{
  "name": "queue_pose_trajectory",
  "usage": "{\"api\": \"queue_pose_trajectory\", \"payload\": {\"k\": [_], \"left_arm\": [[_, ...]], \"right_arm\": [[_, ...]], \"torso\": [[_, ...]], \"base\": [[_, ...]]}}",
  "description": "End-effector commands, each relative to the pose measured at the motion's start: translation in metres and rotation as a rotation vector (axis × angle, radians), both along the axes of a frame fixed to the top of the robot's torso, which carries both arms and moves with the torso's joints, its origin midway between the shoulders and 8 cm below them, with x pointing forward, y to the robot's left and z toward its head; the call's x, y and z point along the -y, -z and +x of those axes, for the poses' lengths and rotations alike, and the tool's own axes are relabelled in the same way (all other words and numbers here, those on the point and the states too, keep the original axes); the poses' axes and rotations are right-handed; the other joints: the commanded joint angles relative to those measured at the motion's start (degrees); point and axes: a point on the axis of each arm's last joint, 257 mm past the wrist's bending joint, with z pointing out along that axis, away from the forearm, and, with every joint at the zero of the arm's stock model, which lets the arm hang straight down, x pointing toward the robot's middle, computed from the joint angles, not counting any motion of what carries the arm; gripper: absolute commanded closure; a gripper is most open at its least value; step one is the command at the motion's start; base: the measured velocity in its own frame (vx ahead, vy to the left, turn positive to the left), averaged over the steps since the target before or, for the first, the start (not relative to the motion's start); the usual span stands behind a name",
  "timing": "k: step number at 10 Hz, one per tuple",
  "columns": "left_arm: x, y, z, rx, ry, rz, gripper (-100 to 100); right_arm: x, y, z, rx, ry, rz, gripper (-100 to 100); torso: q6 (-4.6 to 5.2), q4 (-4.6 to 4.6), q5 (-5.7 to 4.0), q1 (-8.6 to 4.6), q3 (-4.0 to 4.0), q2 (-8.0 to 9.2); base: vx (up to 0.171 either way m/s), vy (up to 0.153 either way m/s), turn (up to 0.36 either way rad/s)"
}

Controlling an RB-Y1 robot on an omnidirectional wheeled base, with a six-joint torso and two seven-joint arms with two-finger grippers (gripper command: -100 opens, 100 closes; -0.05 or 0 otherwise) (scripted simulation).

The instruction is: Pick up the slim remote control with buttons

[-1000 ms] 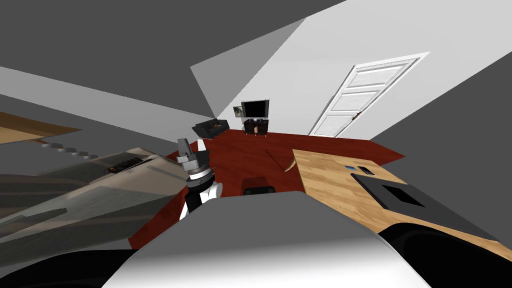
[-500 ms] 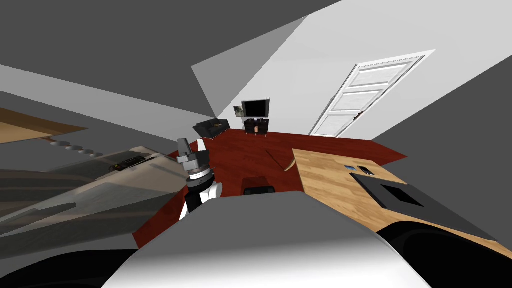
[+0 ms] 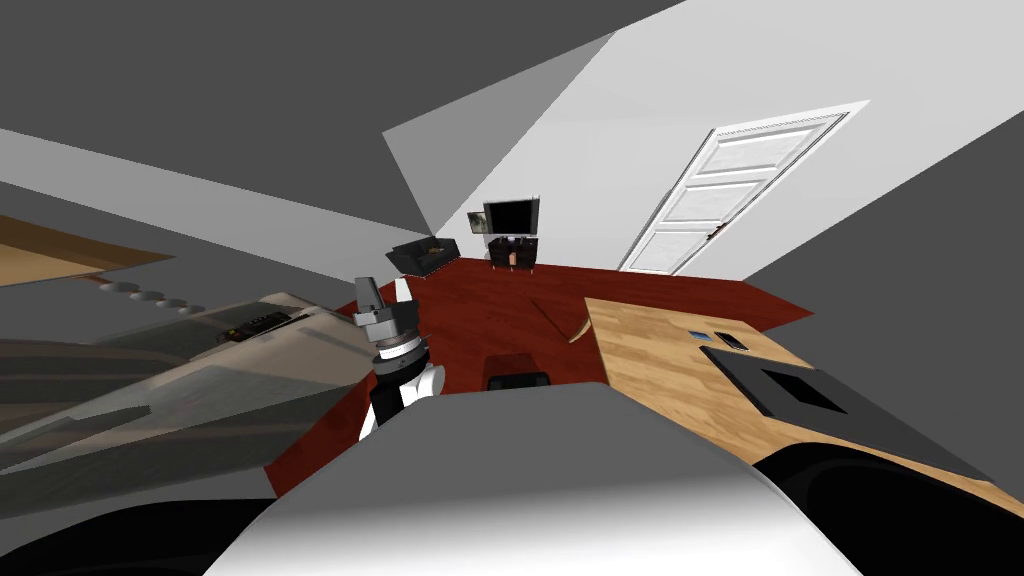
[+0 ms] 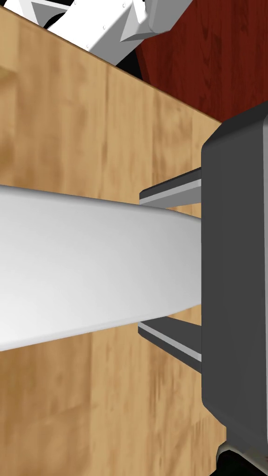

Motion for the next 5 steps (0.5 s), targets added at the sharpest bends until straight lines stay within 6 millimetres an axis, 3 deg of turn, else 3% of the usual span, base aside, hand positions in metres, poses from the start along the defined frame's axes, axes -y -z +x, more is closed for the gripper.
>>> {"api": "queue_pose_trajectory", "payload": {"k": [1,3,4,5], "left_arm": [[0.000,0.000,0.000,0.000,0.000,0.000,0],[0.000,0.000,0.000,0.000,0.000,0.000,0],[0.000,0.000,0.000,0.000,0.000,0.000,0],[0.000,0.000,0.000,0.000,0.000,0.000,0]], "right_arm": [[0.006,-0.012,-0.005,-0.006,-0.004,-0.004,100],[0.011,-0.023,-0.011,-0.010,-0.007,-0.003,100],[0.011,-0.018,-0.009,-0.010,-0.006,-0.004,100],[0.011,-0.019,-0.009,-0.010,-0.006,-0.004,0]], "torso": [[0.00,0.00,0.00,0.00,0.00,0.00],[0.01,-0.06,0.05,0.09,-0.10,-0.16],[0.01,-0.08,0.06,0.12,-0.14,-0.21],[0.00,-0.05,0.04,0.09,-0.10,-0.15]], "base": [[0.026,0.008,-0.033],[0.049,0.022,-0.035],[0.021,0.010,-0.006],[0.000,0.000,0.000]]}}
